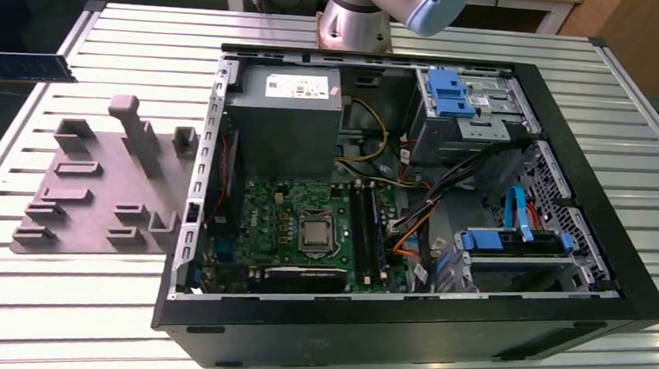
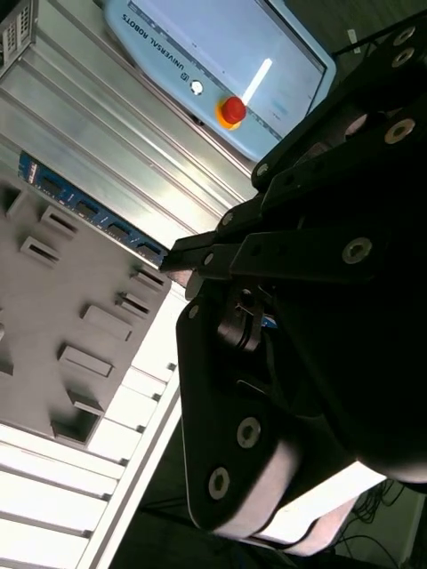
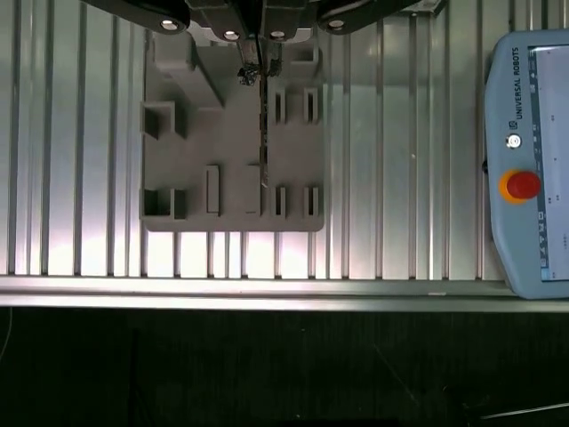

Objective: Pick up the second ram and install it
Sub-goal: 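Pick up the second ram and move it above second insertion slot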

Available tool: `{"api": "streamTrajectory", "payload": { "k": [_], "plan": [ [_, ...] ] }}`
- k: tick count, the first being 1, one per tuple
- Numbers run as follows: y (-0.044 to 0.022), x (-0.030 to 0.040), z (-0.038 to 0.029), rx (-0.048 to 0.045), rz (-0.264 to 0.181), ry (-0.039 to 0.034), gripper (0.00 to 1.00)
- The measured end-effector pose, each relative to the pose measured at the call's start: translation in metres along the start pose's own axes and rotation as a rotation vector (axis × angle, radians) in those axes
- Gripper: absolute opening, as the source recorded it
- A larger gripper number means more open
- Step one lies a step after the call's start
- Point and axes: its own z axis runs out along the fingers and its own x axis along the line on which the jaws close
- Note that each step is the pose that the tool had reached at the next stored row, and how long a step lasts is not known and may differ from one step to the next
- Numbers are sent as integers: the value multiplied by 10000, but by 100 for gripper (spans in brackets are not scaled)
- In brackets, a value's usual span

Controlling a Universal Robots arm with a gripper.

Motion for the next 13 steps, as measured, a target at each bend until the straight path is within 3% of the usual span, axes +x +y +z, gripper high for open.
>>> {"api": "streamTrajectory", "payload": {
  "k": [13],
  "plan": [
    [-226,-1,6,-1,0,1,11]
  ]
}}
